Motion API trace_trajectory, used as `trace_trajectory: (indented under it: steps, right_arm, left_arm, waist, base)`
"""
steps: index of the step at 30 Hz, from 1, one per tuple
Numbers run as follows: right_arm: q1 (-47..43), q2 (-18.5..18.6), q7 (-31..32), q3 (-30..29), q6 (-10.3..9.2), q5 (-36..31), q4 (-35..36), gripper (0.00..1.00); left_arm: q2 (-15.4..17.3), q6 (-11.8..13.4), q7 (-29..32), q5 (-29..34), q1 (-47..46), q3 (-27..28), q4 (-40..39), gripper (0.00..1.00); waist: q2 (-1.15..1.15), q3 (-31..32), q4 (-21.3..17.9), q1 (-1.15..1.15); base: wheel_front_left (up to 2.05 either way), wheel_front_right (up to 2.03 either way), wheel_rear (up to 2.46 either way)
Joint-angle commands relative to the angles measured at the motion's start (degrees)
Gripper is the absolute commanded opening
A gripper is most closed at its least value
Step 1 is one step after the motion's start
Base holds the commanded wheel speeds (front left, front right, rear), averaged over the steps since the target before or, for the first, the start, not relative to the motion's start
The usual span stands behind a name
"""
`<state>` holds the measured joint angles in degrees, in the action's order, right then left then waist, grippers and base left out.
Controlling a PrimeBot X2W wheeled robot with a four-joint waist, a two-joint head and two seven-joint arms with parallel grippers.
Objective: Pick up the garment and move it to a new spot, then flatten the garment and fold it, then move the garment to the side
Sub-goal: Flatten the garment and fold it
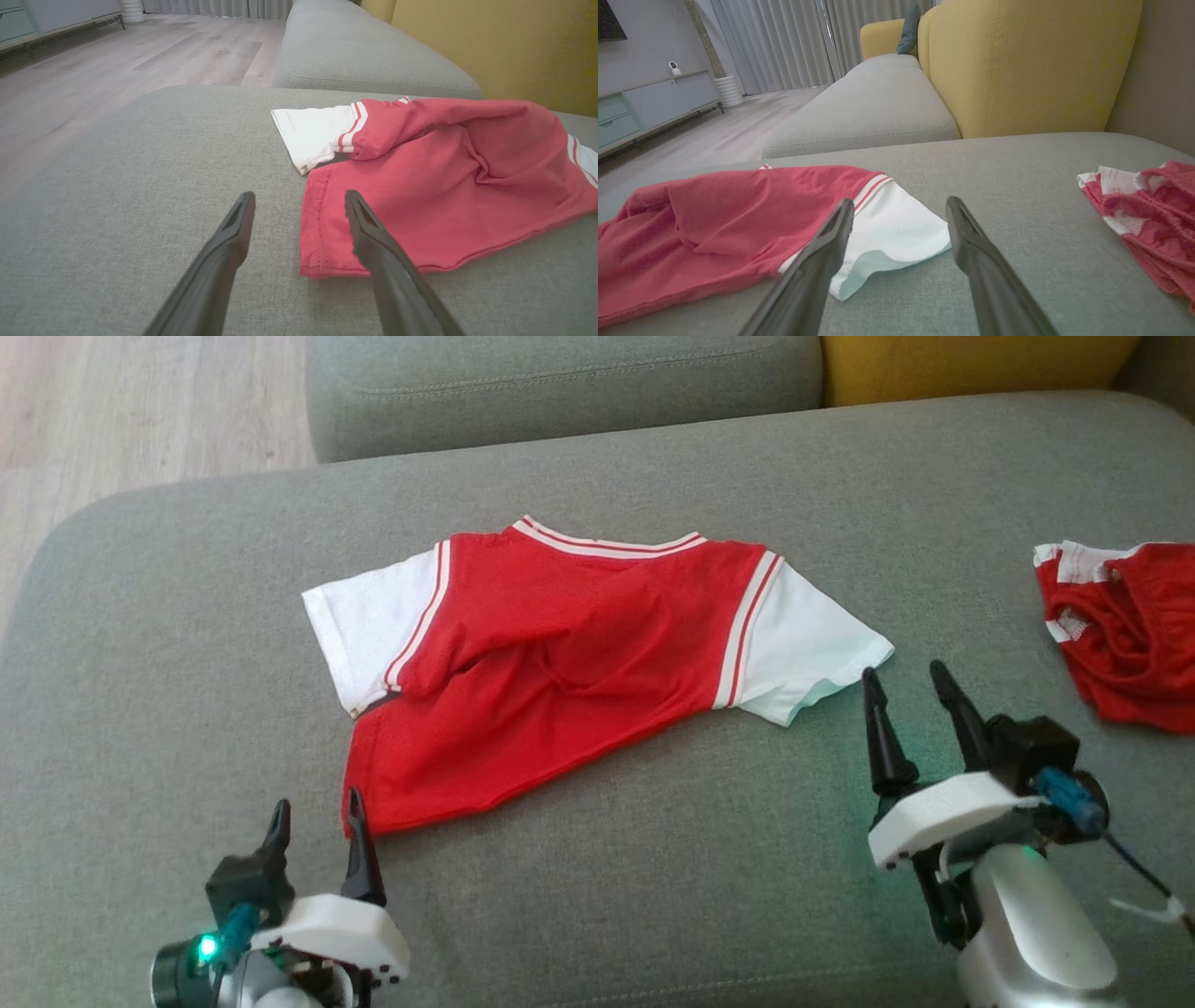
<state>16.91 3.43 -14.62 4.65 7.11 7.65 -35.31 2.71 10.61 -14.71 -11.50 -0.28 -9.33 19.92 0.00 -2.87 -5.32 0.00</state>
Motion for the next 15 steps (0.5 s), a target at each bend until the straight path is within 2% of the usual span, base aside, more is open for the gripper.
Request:
trace_trajectory:
  steps: [1,15]
  right_arm:
    - [1.42,-0.55,-0.38,1.45,0.37,0.32,2.13,1.00]
    - [2.08,-0.55,-0.38,2.42,0.37,0.88,2.79,1.00]
  left_arm:
    - [0.18,0.35,-0.29,-0.34,-1.38,1.35,-1.50,1.00]
    - [0.17,0.80,-0.29,-4.12,-3.38,0.23,0.31,1.00]
  waist:
    - [0.00,-0.01,-0.04,0.00]
    - [0.00,-2.95,-0.74,0.00]
  base:
    - [0.00,0.00,0.00]
    - [0.00,0.00,0.00]
